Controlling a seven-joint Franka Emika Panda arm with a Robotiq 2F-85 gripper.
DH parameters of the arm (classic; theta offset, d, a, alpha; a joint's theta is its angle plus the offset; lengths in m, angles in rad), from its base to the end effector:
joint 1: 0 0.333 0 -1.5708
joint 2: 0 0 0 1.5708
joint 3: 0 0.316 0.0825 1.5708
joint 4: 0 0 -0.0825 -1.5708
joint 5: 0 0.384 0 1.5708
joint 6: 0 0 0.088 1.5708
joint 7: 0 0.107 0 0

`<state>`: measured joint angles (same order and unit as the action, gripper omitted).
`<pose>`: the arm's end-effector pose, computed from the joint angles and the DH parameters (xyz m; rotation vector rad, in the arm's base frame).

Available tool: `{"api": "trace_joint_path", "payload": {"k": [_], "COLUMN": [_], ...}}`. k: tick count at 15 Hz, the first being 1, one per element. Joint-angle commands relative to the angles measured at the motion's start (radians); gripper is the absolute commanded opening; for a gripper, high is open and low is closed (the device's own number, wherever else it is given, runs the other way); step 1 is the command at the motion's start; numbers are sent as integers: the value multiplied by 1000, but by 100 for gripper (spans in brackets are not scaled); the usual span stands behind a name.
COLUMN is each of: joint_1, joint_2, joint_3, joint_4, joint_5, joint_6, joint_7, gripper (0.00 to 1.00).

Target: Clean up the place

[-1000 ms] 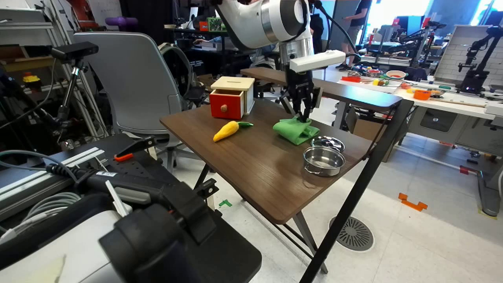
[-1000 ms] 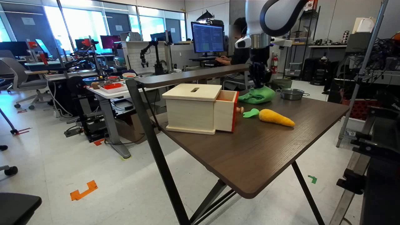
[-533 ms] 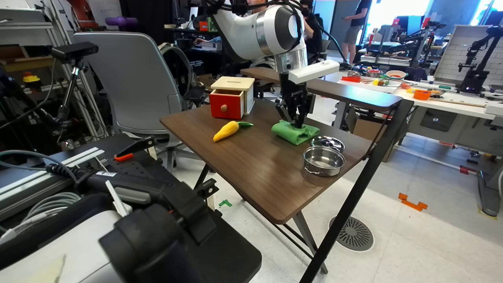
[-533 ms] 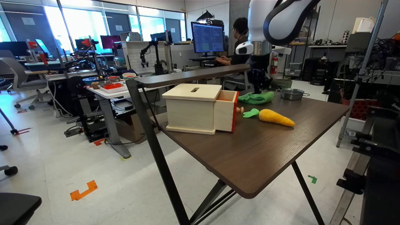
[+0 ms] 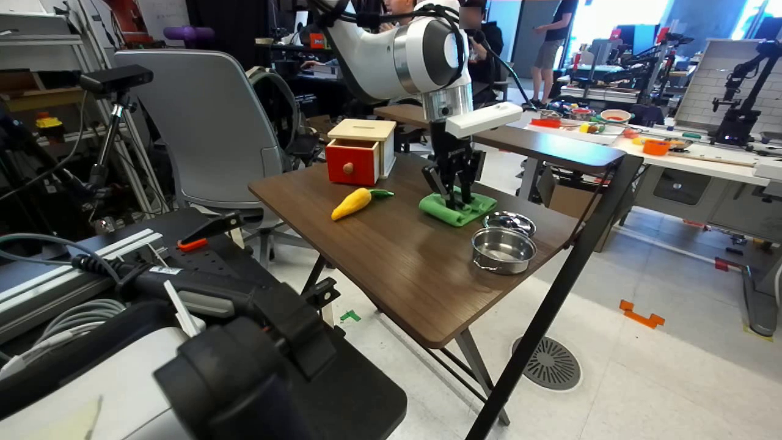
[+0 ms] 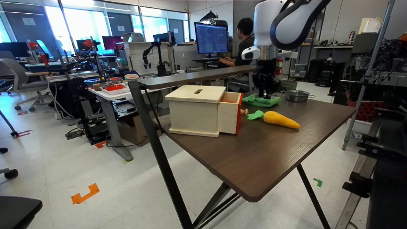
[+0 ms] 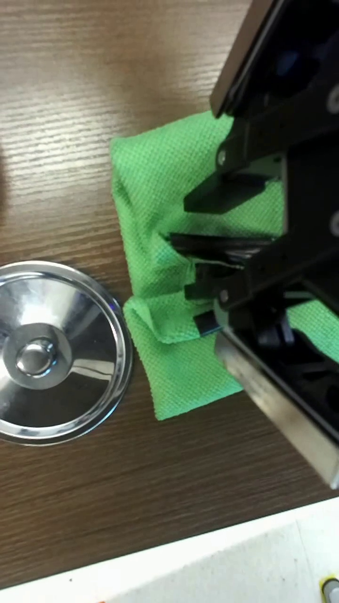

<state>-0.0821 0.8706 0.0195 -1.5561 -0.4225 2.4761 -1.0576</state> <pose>0.7004 -0.0445 0.1350 2.2931 1.7710 -0.1343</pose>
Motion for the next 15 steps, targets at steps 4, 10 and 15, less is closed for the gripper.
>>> {"api": "trace_joint_path", "payload": {"k": [4,10,15], "joint_1": [0,-5,2], "joint_2": [-125,-333,-314], "joint_3": [-3,2,-1], "joint_4": [-96,-281,-249], "joint_5": [23,76,66], "joint_6": [21,21,-2], "joint_7": [21,78,72], "gripper": [97,100,100]}}
